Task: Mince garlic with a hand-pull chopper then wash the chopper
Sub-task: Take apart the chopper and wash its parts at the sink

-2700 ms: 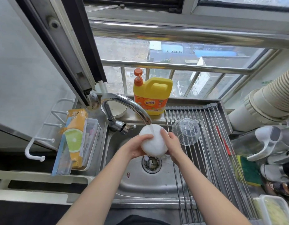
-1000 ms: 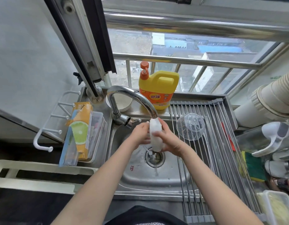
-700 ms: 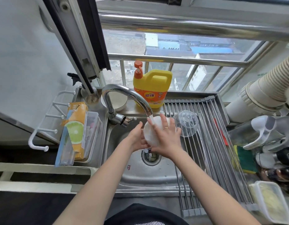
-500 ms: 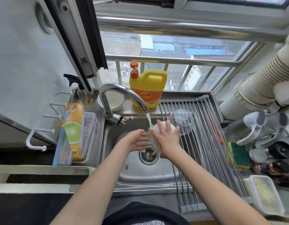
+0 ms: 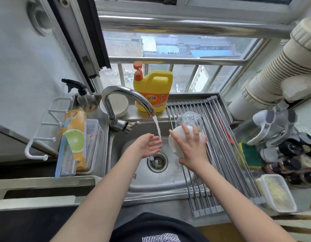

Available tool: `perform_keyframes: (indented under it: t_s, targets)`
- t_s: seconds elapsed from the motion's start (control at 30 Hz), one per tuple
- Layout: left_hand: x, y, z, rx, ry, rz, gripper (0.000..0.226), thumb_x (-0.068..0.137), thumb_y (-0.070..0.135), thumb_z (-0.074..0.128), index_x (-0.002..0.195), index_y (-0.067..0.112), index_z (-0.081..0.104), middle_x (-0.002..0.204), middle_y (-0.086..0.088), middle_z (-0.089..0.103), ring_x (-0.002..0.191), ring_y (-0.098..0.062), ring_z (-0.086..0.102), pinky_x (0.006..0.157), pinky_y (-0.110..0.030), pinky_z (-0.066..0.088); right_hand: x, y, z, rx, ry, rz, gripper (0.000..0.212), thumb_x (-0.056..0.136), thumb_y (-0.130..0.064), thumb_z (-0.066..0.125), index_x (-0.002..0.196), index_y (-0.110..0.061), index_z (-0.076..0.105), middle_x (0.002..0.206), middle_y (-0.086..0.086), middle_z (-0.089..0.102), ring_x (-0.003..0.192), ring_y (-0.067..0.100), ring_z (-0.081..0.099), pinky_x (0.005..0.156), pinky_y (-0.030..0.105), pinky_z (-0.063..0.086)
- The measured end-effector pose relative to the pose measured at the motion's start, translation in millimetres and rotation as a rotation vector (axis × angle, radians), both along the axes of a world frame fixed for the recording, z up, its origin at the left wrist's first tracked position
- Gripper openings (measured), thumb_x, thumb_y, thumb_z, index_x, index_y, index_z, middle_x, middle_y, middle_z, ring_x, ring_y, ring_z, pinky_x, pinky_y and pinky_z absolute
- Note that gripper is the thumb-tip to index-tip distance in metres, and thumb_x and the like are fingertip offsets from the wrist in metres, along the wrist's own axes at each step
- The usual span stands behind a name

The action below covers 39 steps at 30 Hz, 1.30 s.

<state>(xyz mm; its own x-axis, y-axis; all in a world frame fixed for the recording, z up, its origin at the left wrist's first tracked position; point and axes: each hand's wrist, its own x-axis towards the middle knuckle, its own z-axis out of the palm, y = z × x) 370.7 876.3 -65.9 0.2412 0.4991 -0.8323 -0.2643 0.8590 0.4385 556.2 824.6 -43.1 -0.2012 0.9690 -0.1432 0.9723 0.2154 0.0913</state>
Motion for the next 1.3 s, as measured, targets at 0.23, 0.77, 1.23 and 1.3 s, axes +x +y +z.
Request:
perform_keyframes:
  t_s: [0.23,0.77,1.23,1.3]
  targets:
    - [2,-1,1,0.005,0.042,-0.083,0.026,0.102,0.021,0.037,0.098,0.009,0.060,0.113,-0.011,0.063,0.103,-0.031,0.059,0.092,-0.038,0.046,27,-18,-23,-0.151,0.291,-0.438,0.117,0.060,-0.051,0.075,0.143,-0.053,-0.007,0.156,0.002,-0.008,0.142,0.034,-0.001,0.113,0.054,0.015]
    - [-41,-19,-28,-0.003,0.221,0.089,0.019,0.100,0.013,0.039,0.106,0.010,0.056,0.127,-0.013,0.058,0.104,-0.028,0.057,0.093,-0.036,0.043,-51,-13,-67,-0.207,0.602,-0.177,0.014,0.090,-0.020,0.052,0.099,-0.013,0.060,0.099,0.007,0.065,0.095,0.028,0.059,0.076,0.036,0.047]
    - [-39,-18,-129,0.130,0.607,-0.147,0.025,0.090,-0.004,0.040,0.100,0.010,0.057,0.063,-0.003,0.045,0.054,-0.014,0.042,0.046,-0.020,0.030,-51,29,-233,-0.550,0.446,-0.529,0.036,0.086,-0.036,0.063,0.118,-0.018,0.059,0.116,0.008,0.062,0.115,0.031,0.048,0.086,0.035,0.047]
    - [-35,-18,-142,0.132,0.627,-0.217,0.028,0.088,-0.001,0.042,0.106,0.008,0.061,0.067,-0.002,0.048,0.061,-0.016,0.046,0.050,-0.021,0.033,-53,35,-244,-0.509,0.391,-0.434,0.028,0.089,-0.034,0.057,0.115,-0.024,0.059,0.115,0.005,0.062,0.114,0.029,0.048,0.086,0.035,0.046]
